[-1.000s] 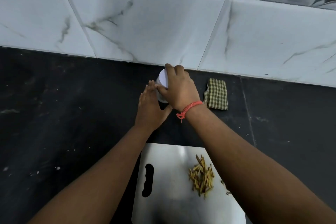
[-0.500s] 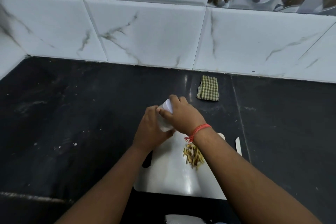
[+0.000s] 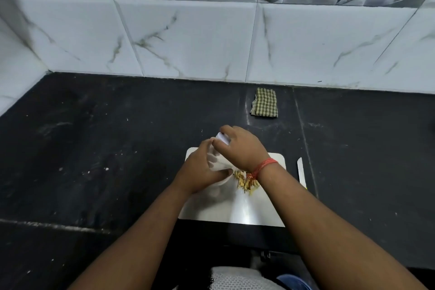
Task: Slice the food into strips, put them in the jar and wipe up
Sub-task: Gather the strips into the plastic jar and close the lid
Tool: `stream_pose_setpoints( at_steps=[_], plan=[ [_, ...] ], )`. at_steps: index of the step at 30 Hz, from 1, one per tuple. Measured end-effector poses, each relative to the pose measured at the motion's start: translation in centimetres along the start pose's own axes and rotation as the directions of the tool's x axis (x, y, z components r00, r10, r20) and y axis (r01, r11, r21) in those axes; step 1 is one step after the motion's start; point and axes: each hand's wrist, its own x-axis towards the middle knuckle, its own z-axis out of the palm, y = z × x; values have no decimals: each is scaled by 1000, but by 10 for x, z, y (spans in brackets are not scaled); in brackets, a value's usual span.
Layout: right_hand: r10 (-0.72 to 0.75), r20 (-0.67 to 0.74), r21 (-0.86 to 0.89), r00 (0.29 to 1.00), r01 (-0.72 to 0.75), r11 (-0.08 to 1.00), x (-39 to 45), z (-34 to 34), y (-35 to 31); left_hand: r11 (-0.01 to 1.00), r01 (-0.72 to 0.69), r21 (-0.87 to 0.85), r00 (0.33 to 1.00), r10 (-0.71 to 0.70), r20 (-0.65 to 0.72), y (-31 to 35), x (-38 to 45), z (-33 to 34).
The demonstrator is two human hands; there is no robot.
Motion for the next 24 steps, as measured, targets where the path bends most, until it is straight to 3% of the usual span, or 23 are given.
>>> stream_pose_setpoints(
  at_steps=[6, 11, 13, 16, 19, 21, 24],
  plan=[
    [-151, 121, 200, 981, 124, 972, 7, -13, -8, 951, 91, -296, 959, -4, 283, -1, 5, -35],
    [-238, 256, 527, 937, 70, 847, 5, -17, -9, 793, 327, -513, 825, 25, 565, -5, 5, -54],
    [-208, 299, 508, 931, 29, 861, 8, -15, -9, 828, 312, -466, 838, -9, 546, -9, 10, -56],
    [-63, 316, 221, 947, -9, 975, 16, -16, -8, 957, 153, -246, 891, -26, 454, -10, 21, -52],
    [7, 327, -36, 945, 5, 999, 24, -19, -10, 980, 176, -96, 923, -131, 362, -11, 25, -45],
    [-22, 339, -4, 940, 25, 1000, 26, -24, -11, 978, 178, -106, 933, -133, 333, -14, 26, -45],
    [-120, 389, 247, 913, 22, 969, 25, -34, -6, 952, 158, -264, 912, -38, 408, -9, 27, -47]
  ],
)
